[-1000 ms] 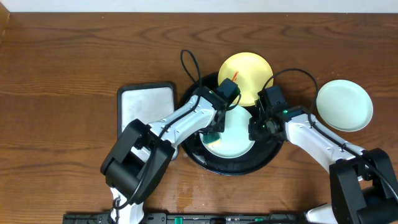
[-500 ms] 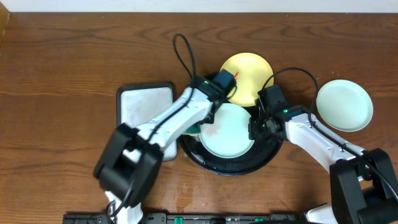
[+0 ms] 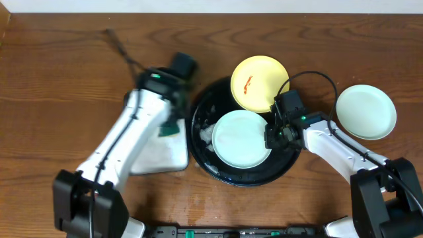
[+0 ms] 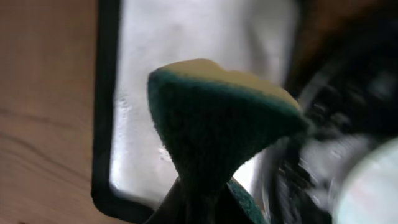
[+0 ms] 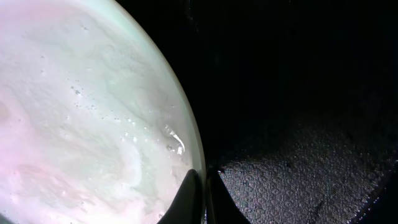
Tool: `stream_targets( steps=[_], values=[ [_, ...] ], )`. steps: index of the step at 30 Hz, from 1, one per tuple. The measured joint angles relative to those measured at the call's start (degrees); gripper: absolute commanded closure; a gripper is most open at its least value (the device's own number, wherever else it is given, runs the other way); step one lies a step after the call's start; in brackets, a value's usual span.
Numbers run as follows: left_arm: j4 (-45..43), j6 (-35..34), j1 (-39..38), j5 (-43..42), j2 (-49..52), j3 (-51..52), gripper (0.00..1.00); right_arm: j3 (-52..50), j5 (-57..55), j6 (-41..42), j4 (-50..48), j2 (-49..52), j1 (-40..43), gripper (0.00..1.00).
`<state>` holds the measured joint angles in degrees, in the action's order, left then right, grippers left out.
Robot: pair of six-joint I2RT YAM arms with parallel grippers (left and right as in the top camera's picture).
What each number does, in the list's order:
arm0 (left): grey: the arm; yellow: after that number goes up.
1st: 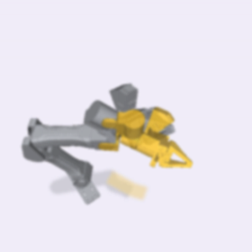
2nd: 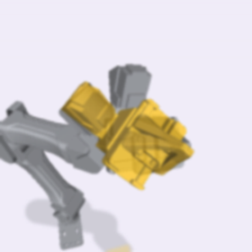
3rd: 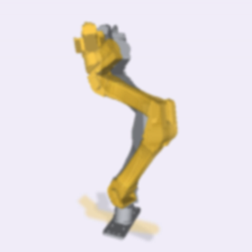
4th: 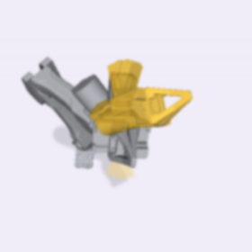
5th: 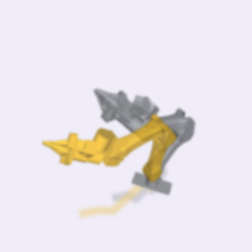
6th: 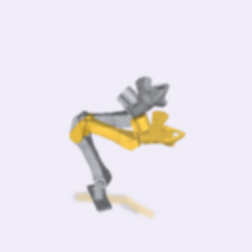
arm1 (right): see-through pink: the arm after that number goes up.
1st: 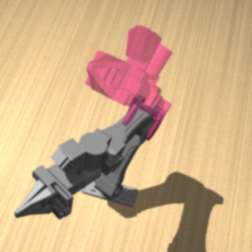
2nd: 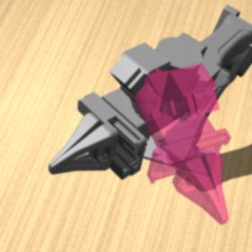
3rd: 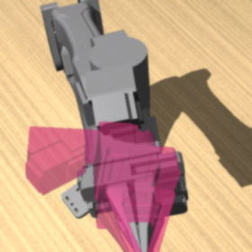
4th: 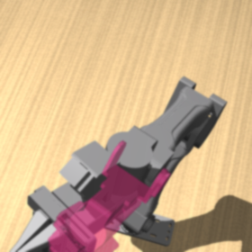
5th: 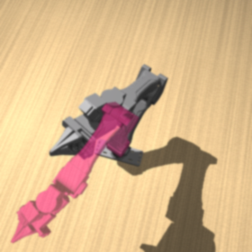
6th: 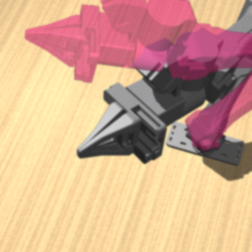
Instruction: Clean dirty plates on tray and stack at the side
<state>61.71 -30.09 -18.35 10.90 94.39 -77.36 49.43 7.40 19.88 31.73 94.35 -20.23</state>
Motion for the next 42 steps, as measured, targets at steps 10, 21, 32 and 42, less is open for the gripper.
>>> stream_targets(
  steps=[10, 21, 32, 42],
  values=[
    [-8.2, 4.3, 13.2, -12.1, 0.4, 13.1, 0.37, 0.0, -0.2, -0.2, -0.1, 0.0, 0.0, 0.99],
    [-4.0, 6.6, 16.0, -18.4, -14.5, 12.1, 0.29, 5.7, -0.6, -4.0, 4.9, -0.5, 0.0, 0.99],
    [-2.4, 7.0, 16.0, -18.7, -31.2, 11.1, 0.18, 22.0, -1.9, -8.0, 6.4, -4.1, -4.0, 0.99],
    [-2.3, 7.0, 16.0, -18.8, -32.1, 11.1, 0.18, 23.6, -5.9, -9.6, -12.7, -3.5, -15.1, 0.99]
  ],
)
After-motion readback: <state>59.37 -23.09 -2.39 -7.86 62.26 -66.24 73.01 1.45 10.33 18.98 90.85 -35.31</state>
